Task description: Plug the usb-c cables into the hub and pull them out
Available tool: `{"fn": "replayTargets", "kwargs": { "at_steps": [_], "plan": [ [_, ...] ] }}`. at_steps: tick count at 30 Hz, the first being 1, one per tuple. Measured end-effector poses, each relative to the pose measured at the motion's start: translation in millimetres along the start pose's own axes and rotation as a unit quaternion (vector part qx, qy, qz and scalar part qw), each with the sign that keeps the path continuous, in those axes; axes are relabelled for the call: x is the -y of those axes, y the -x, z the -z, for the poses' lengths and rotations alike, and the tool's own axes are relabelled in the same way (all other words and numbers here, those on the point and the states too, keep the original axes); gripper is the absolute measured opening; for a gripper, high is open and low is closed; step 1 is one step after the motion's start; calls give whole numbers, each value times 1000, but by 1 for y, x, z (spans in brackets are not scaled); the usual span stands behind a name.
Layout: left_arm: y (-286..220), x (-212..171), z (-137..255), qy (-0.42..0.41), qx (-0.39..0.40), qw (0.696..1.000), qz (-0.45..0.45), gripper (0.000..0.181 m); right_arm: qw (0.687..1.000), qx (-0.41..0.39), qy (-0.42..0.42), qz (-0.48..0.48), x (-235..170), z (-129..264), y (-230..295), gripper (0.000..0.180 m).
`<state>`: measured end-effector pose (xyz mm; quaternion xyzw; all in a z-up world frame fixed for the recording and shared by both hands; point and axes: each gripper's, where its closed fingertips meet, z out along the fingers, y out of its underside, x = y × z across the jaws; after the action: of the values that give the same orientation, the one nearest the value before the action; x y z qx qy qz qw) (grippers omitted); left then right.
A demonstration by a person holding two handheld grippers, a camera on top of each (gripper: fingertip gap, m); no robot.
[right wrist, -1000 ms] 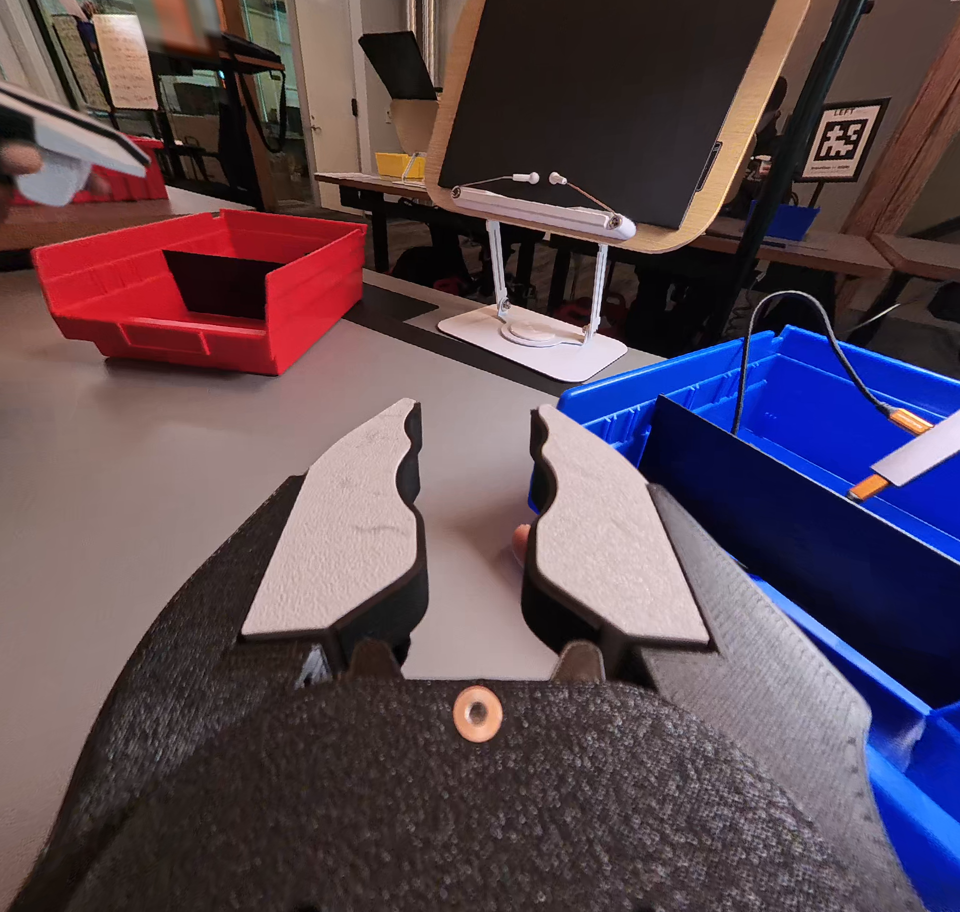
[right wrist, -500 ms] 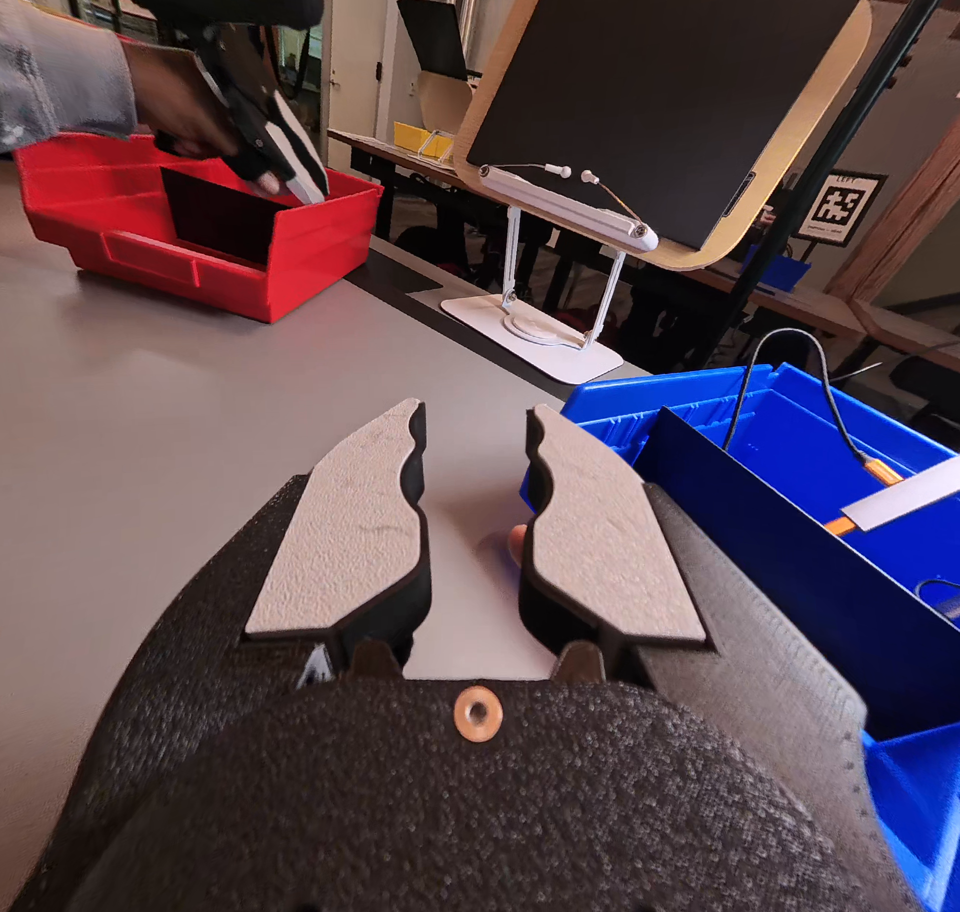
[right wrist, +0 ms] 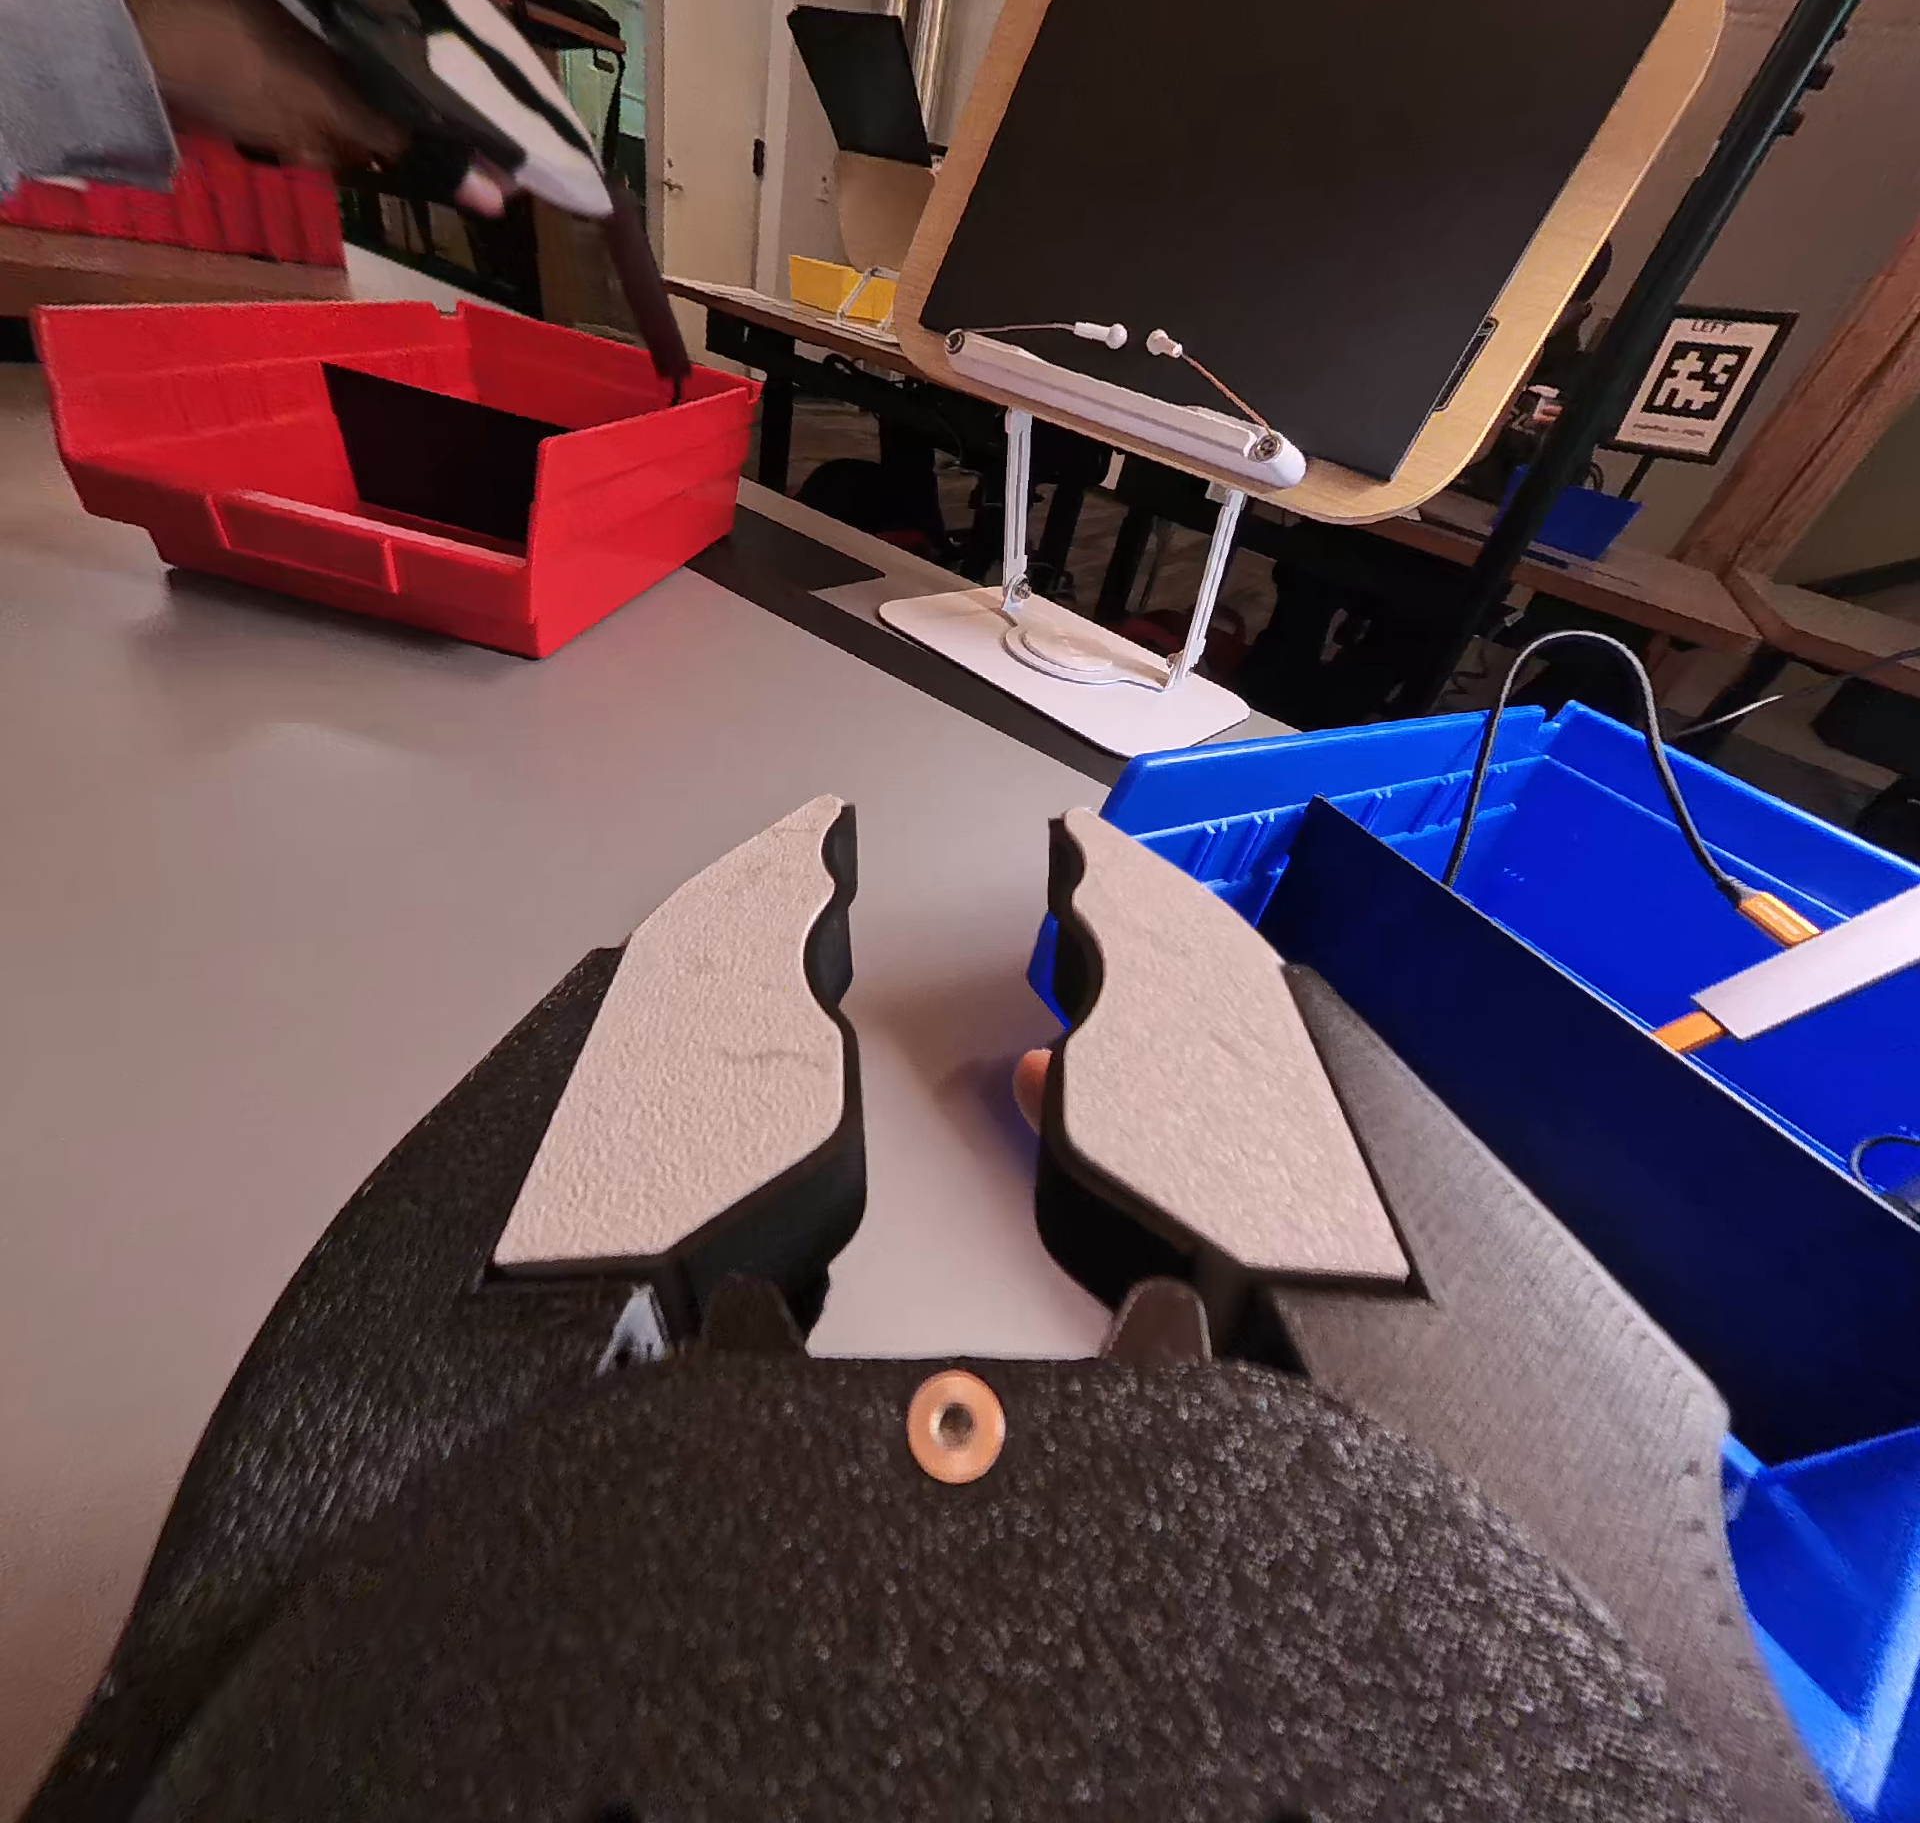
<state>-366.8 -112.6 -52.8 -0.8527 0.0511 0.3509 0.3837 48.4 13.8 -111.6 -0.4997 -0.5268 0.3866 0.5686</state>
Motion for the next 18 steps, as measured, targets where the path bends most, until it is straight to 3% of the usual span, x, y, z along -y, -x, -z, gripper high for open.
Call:
{"fn": "replayTargets", "kwargs": {
  "at_steps": [1, 6, 10, 13, 18],
  "plan": [
    [9, 9, 11, -22, 10, 1000, 8, 10, 1000, 2, 1, -2, -1, 0, 1, 35],
    [45, 61, 83, -140, 49, 988, 31, 10, 1000, 13, -1, -5, 0, -2, 7, 35],
    [43, 112, 163, -293, 24, 953, 73, 10, 999, 41, -13, -24, 7, -7, 24, 35],
    [15, 140, 220, -409, -49, 902, 129, 10, 990, 104, -40, -92, 34, -13, 49, 34],
    [-60, 157, 281, -550, -198, 783, 214, 10, 944, 258, -115, -172, 110, -13, 108, 33]
  ]
}}
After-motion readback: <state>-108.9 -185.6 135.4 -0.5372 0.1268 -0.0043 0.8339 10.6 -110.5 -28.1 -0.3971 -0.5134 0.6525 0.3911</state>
